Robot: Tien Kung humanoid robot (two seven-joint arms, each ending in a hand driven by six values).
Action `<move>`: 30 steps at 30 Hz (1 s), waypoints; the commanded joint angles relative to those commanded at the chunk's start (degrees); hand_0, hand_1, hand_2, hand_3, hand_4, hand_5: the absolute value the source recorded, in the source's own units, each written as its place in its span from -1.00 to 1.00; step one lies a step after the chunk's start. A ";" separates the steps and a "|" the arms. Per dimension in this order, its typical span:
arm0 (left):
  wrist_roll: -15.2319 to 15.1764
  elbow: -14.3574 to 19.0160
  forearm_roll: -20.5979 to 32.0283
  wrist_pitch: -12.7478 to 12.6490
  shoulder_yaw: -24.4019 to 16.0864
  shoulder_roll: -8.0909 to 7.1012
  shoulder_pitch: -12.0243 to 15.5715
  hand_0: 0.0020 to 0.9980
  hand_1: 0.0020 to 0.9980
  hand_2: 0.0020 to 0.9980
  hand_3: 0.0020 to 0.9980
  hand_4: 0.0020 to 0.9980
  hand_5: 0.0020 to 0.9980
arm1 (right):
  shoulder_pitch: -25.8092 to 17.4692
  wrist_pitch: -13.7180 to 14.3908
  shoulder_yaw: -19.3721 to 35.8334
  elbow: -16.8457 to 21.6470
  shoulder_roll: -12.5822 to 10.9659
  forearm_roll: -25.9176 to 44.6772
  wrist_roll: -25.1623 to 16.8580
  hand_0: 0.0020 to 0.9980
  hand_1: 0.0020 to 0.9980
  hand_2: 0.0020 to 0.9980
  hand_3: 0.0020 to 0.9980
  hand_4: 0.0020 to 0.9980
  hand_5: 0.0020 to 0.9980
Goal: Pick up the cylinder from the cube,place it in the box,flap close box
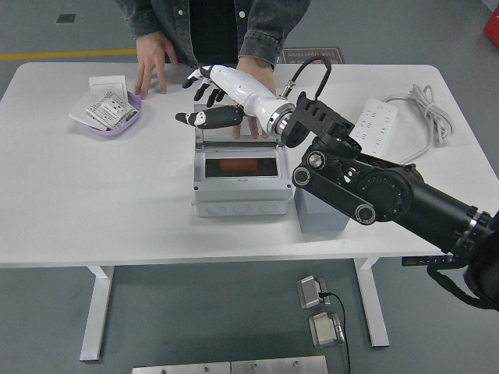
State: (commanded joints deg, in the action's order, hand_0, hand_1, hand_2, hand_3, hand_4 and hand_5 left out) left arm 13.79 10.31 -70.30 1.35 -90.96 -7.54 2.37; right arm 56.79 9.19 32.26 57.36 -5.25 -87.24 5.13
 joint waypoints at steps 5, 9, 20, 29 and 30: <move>0.10 0.00 -0.21 0.05 0.01 -0.08 -0.22 0.28 0.35 0.30 0.34 0.50 -0.40 | 1.81 0.56 1.33 -5.64 0.49 0.49 -1.27 0.04 -0.03 0.21 0.47 0.69 0.01; 0.13 0.00 -0.43 0.11 -0.01 -0.02 -0.40 0.28 0.34 0.30 0.34 0.50 -0.40 | 2.26 1.04 1.84 -10.01 0.65 1.09 -2.00 0.06 -0.04 0.21 0.47 0.68 0.01; 0.04 0.00 -0.38 0.19 0.38 0.16 -0.68 0.28 0.34 0.30 0.34 0.50 -0.40 | 0.41 1.81 0.95 -13.80 0.23 2.08 -3.52 0.09 -0.04 0.21 0.46 0.67 0.00; -0.41 0.00 -0.03 0.22 0.93 0.32 -0.74 0.28 0.34 0.30 0.34 0.50 -0.40 | -1.95 1.90 -1.26 -10.56 -1.31 2.86 -4.00 0.09 -0.04 0.21 0.46 0.64 0.01; -0.47 0.00 0.06 0.25 1.09 0.36 -0.70 0.28 0.34 0.30 0.34 0.50 -0.40 | -2.28 1.83 -1.70 -9.93 -1.56 3.01 -4.07 0.09 -0.04 0.21 0.46 0.64 0.01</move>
State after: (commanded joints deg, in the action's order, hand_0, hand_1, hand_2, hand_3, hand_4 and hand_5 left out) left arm 13.31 10.31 -70.24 1.60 -89.88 -7.18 1.67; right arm 54.50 11.02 30.56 47.43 -6.82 -84.23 1.05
